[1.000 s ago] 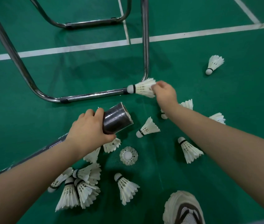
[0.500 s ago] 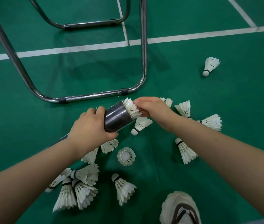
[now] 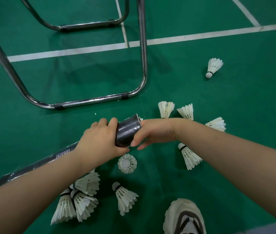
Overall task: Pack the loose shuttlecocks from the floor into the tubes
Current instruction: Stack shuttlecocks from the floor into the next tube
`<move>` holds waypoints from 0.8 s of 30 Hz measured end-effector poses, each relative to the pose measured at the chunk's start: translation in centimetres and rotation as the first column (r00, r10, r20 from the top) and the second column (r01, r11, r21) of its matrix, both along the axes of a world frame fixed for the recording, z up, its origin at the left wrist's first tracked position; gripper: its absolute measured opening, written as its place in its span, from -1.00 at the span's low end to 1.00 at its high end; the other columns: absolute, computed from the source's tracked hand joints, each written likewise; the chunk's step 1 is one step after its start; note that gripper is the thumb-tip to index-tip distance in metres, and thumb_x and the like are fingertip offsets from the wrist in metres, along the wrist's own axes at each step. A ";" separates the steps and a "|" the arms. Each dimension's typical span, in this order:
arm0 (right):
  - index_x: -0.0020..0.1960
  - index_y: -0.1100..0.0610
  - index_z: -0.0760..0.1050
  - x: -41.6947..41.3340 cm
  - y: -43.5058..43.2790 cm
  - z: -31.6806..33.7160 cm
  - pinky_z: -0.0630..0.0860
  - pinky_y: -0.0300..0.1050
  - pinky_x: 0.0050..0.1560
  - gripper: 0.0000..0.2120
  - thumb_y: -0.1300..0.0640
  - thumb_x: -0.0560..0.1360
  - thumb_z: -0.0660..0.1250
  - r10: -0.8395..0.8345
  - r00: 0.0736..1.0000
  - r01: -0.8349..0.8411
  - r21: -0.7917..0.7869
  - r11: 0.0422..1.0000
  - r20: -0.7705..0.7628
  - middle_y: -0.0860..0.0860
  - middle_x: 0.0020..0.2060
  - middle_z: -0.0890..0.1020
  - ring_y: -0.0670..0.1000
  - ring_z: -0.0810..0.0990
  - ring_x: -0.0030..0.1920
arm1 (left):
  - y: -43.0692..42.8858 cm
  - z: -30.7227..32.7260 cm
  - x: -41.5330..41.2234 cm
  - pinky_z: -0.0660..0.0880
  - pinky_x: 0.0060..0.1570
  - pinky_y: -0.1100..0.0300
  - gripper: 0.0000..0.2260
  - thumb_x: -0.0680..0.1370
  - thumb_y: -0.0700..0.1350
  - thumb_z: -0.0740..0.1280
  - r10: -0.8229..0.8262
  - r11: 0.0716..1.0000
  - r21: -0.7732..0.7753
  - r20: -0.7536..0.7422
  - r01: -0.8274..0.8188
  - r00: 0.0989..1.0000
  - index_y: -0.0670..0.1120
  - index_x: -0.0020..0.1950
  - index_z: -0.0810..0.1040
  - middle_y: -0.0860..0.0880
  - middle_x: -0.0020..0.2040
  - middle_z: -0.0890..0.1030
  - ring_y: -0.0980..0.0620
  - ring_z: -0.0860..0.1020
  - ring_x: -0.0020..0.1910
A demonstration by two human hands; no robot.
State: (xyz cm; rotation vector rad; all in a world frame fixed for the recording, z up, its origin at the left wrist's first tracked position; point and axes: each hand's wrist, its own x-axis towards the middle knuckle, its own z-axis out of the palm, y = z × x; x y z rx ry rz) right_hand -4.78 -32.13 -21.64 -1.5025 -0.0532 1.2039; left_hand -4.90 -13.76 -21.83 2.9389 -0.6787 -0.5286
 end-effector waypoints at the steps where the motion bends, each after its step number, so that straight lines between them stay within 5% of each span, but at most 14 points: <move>1: 0.30 0.09 0.37 -0.1 0.2 -0.4 0.38 -0.04 0.30 -0.59 0.24 0.47 0.31 -0.024 1.000 0.024 -0.001 1.000 -0.010 0.04 0.20 0.53 -0.04 0.48 0.17 | 0.0 -0.1 0.0 0.49 0.06 0.03 -0.38 0.34 0.31 0.37 -0.003 1.000 0.008 -0.003 0.003 1.000 -0.02 0.22 0.30 -0.03 0.02 0.42 -0.04 0.44 0.01; 4: 0.24 0.11 0.44 -0.3 1.1 -1.4 0.41 -0.01 0.30 -0.58 0.00 0.42 0.36 -0.181 0.982 0.184 -0.043 0.982 0.059 0.10 0.15 0.57 0.06 0.53 0.17 | 0.1 -0.3 0.2 0.50 0.05 0.04 -0.38 0.34 0.31 0.37 0.012 1.000 0.011 0.008 -0.012 1.000 -0.02 0.22 0.30 -0.03 0.02 0.42 -0.03 0.45 0.00; 7: -0.03 0.13 0.50 0.7 0.3 -1.3 0.54 -0.09 0.05 -0.73 -0.08 0.54 0.23 -0.410 0.901 0.419 -0.045 0.907 0.139 0.12 -0.09 0.62 0.09 0.60 -0.05 | -0.2 -0.3 0.6 0.52 0.01 0.08 -0.39 0.33 0.30 0.38 0.054 0.998 -0.025 0.006 -0.054 0.999 -0.01 0.21 0.30 -0.01 -0.01 0.43 0.00 0.46 -0.04; 11: -0.28 0.16 0.51 2.6 -4.2 -2.6 0.48 -0.07 -0.05 -0.66 0.01 0.57 0.18 -0.729 0.623 0.781 -0.167 0.602 0.285 0.05 -0.32 0.60 0.03 0.55 -0.23 | 0.0 -0.4 0.7 0.50 -0.04 0.12 -0.42 0.34 0.30 0.38 0.085 0.996 -0.023 -0.005 -0.085 0.996 0.00 0.18 0.30 0.00 -0.03 0.41 0.02 0.44 -0.06; 14: 0.06 0.13 0.55 3.5 -6.9 -5.4 0.41 -0.09 0.07 -0.79 0.12 0.52 0.20 -0.453 0.637 0.763 -0.428 0.484 0.624 0.04 -0.01 0.60 0.06 0.54 0.04 | 0.5 -0.9 0.6 0.51 -0.06 0.13 -0.44 0.35 0.29 0.38 0.087 0.996 -0.005 -0.026 -0.087 0.996 0.01 0.17 0.29 0.01 -0.05 0.40 0.02 0.43 -0.09; 18: 0.45 0.12 0.22 3.9 -7.8 -7.6 0.28 0.02 0.30 -0.48 0.18 0.51 0.21 -0.016 0.723 0.611 -0.628 0.481 0.691 0.10 0.38 0.34 0.16 0.27 0.36 | 1.1 -1.7 0.4 0.53 -0.04 0.09 -0.42 0.34 0.32 0.37 0.104 0.994 0.016 -0.055 -0.104 0.993 0.02 0.16 0.30 0.01 -0.05 0.42 0.02 0.45 -0.09; 21: 0.44 0.12 0.19 3.9 -7.8 -8.6 0.32 0.06 0.24 -0.44 0.12 0.49 0.29 0.218 0.781 0.460 -0.776 0.432 0.585 0.09 0.37 0.36 0.15 0.28 0.36 | 1.3 -1.8 0.3 0.53 -0.04 0.08 -0.42 0.33 0.33 0.37 0.113 0.994 0.019 -0.059 -0.112 0.992 0.03 0.16 0.30 0.01 -0.05 0.42 0.02 0.45 -0.08; 24: 0.27 0.14 0.38 3.7 -8.1 -8.8 0.38 0.01 0.11 -0.65 0.08 0.52 0.27 0.194 0.762 0.503 -0.754 0.423 0.617 0.10 0.14 0.53 0.15 0.46 0.17 | 1.3 -1.7 0.4 0.53 -0.04 0.09 -0.42 0.33 0.33 0.37 0.113 0.994 0.014 -0.056 -0.112 0.992 0.02 0.16 0.30 0.01 -0.05 0.41 0.02 0.45 -0.08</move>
